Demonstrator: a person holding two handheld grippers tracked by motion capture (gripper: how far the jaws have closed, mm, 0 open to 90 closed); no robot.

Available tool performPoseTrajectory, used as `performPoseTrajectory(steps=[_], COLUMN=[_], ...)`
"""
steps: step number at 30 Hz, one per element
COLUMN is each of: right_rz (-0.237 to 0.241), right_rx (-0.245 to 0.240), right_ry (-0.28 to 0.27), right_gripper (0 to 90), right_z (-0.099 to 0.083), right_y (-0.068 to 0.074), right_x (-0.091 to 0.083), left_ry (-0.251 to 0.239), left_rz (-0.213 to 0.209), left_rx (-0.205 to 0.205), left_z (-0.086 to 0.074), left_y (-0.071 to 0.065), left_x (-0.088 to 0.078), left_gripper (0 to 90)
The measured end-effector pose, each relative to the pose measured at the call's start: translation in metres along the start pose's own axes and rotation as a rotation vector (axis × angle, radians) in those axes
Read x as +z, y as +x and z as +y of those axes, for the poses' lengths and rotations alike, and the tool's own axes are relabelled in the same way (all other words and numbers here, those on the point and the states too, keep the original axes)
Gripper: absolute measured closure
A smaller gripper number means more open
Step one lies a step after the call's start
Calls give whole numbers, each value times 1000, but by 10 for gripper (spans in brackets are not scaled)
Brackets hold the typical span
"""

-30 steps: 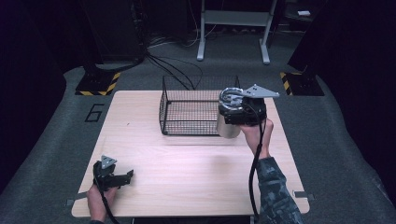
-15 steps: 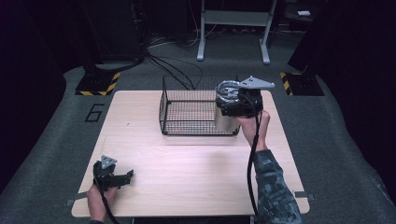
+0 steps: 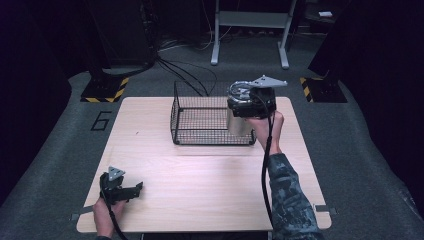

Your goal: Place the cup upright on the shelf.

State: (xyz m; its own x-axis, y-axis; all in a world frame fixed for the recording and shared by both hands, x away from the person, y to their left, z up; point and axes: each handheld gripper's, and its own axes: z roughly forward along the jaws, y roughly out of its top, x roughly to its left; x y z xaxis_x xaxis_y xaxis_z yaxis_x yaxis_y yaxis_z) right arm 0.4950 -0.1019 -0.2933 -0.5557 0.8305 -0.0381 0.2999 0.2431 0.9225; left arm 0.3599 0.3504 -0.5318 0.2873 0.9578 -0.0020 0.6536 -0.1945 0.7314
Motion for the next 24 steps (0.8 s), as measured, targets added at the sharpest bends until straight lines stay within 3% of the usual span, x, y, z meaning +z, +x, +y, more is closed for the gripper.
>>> performPoseTrajectory(steps=[24], right_rz=[-11], right_rx=[1], right_ry=[23], right_gripper=[36], right_z=[14], right_y=[-1], right_x=[36], left_ry=[-6], left_rz=[3], left_rx=[-1], left_z=[0], left_y=[0], left_x=[0], left_gripper=[55])
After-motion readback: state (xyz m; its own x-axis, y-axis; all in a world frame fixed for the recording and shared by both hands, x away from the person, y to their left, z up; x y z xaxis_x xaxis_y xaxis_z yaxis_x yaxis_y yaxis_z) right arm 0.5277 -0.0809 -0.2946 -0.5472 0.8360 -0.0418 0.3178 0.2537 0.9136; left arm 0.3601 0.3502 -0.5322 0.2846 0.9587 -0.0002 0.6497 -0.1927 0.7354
